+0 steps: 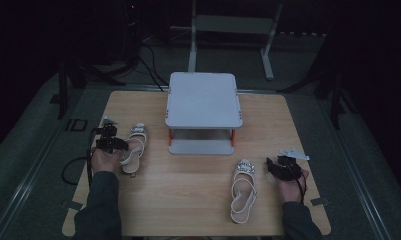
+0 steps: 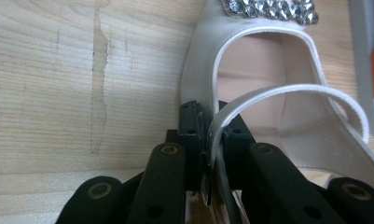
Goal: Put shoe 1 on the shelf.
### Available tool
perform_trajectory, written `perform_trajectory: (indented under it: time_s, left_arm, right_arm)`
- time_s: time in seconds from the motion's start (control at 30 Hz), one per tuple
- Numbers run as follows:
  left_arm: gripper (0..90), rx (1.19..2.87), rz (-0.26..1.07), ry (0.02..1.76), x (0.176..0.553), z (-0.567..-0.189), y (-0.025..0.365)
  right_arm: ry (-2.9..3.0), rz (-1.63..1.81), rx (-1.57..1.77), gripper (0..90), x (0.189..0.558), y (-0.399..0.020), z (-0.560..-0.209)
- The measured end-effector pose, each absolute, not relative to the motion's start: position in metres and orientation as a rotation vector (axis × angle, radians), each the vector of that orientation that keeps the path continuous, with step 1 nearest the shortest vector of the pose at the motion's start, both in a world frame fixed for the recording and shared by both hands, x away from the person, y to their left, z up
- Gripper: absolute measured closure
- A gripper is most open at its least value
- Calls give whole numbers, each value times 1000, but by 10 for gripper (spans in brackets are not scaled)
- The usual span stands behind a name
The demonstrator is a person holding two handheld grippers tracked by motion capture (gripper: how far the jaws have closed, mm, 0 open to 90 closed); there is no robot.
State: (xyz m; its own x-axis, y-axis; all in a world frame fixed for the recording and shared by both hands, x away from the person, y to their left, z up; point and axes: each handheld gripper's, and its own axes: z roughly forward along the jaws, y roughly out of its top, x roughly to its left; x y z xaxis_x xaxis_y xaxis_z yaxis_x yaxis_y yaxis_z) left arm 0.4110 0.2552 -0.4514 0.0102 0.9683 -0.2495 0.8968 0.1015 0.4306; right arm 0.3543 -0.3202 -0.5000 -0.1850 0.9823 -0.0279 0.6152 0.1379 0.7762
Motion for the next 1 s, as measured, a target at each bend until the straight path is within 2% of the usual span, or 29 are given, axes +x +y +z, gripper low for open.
perform_trajectory:
  time_s: [0.33,1.0]
  left_arm:
    - [825,1739,182,1875,410,-436,259]
    - [821,1679,236,1812,414,-383,254]
  right_arm:
    - [1868,864,1529,517,354,-320,-500]
    - [1865,865,1533,512,355,-321,-500]
